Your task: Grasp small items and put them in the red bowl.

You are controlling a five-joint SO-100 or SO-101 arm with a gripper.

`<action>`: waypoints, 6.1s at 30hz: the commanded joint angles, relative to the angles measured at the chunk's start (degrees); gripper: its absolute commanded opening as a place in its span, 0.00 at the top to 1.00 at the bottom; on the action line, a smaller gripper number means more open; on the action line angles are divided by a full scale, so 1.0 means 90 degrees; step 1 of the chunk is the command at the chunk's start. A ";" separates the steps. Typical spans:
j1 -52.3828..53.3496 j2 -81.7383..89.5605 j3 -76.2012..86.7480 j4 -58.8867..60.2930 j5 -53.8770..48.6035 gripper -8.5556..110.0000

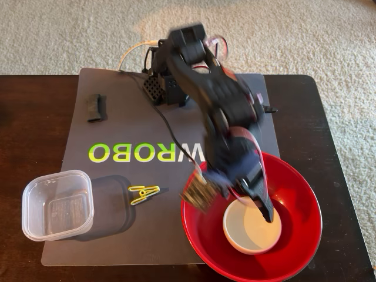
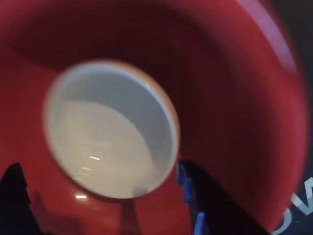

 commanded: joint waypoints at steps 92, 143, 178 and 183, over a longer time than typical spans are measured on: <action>-0.0430 0.0459 0.1807 -0.0664 0.1328 0.73; 0.3203 0.1904 0.7168 -0.3477 0.1045 0.73; -0.0137 0.2637 0.1367 -0.0801 0.0508 0.93; -0.0889 0.0557 -0.0469 -0.0791 0.0566 0.93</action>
